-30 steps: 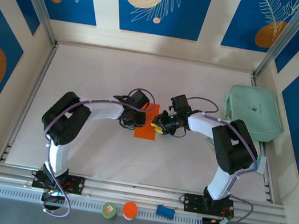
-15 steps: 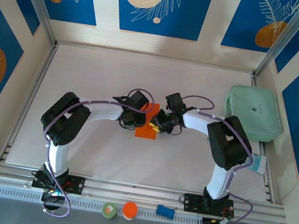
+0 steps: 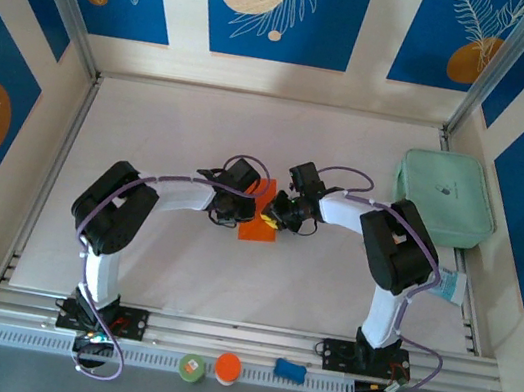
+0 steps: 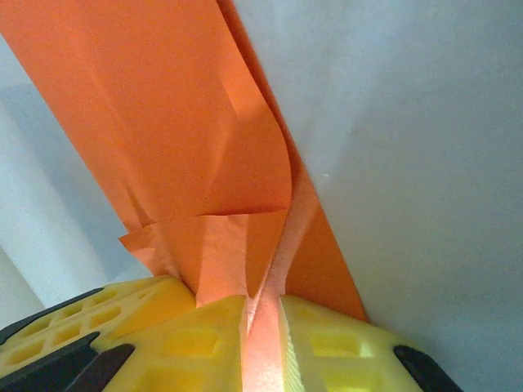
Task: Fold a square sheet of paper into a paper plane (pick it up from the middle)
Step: Pick up the paper from the center of the table.
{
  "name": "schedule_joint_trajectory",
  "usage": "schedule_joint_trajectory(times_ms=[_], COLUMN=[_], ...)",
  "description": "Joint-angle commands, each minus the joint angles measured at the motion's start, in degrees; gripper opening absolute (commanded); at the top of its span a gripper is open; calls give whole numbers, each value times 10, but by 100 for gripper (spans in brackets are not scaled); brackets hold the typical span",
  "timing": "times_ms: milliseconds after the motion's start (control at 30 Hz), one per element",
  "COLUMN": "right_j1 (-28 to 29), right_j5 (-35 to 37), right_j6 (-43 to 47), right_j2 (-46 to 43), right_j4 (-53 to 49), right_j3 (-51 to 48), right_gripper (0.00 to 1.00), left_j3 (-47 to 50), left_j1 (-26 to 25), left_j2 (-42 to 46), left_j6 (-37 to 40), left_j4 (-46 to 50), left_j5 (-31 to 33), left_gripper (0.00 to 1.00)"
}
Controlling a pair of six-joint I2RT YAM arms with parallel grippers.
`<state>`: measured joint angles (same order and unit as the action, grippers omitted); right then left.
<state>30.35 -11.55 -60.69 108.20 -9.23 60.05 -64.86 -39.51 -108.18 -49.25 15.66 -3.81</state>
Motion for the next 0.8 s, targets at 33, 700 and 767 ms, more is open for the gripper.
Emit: schedule_joint_trajectory(times_ms=[33,700,767], right_j1=[2,-2,-4], right_j5=[-44,-24,-22], right_j6=[4,34,48], right_j2=[16,16,5], right_j4=[37,33,43], right_j3=[9,9,4], right_gripper=[18,7,3], left_j3=[23,14,7], left_j1=[2,11,26], left_j2=[-12,17,31], left_j6=[-8,5,19], left_j4=[32,38,41], left_j5=[-5,-27,-60], left_gripper=[9,12,17])
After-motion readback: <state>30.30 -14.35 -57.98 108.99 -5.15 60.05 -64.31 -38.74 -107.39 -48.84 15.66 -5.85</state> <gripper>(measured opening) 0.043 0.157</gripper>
